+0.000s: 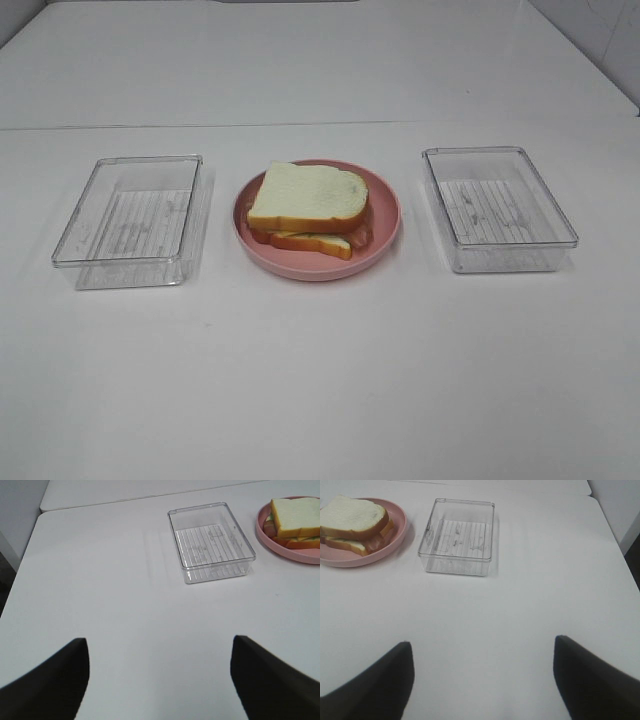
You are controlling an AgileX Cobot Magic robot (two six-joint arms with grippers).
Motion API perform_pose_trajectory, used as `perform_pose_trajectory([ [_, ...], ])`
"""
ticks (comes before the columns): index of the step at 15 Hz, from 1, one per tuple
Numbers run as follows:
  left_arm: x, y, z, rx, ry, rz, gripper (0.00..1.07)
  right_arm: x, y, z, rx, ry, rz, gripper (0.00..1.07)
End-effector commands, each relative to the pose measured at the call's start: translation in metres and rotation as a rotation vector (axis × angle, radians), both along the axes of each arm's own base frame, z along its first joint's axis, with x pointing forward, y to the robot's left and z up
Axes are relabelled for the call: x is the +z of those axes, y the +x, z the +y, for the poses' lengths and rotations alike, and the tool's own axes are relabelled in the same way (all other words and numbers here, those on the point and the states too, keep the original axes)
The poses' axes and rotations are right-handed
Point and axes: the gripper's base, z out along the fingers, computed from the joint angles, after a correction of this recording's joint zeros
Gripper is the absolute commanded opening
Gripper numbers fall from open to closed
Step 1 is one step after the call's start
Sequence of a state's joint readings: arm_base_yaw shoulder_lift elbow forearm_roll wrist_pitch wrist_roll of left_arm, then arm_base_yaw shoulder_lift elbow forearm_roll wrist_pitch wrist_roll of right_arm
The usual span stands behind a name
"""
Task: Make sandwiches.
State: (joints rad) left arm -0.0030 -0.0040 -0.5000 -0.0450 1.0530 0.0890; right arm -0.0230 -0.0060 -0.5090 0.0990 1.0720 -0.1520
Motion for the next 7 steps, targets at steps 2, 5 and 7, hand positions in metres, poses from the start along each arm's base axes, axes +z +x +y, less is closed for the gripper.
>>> perform_pose_trajectory([
  [2,-0.0001,-0.0035,-0.0001,-0.009,-0.002,-0.032,0.74,-0.0001,-0.0014,0.0004,0.005,0.000,-0.018,0.74],
  [5,-0.0001,-0.0035,-0.0001,-0.009,-0.002,-0.032,0.74,-0.0001,-0.0014,0.0004,0.005,0.000,-0.018,0.74],
  [7,-0.0001,-0.0035,-0.0001,-0.009,-0.002,-0.032,0.74,-0.0001,-0.0014,0.0004,0.005,0.000,-0.018,0.74],
])
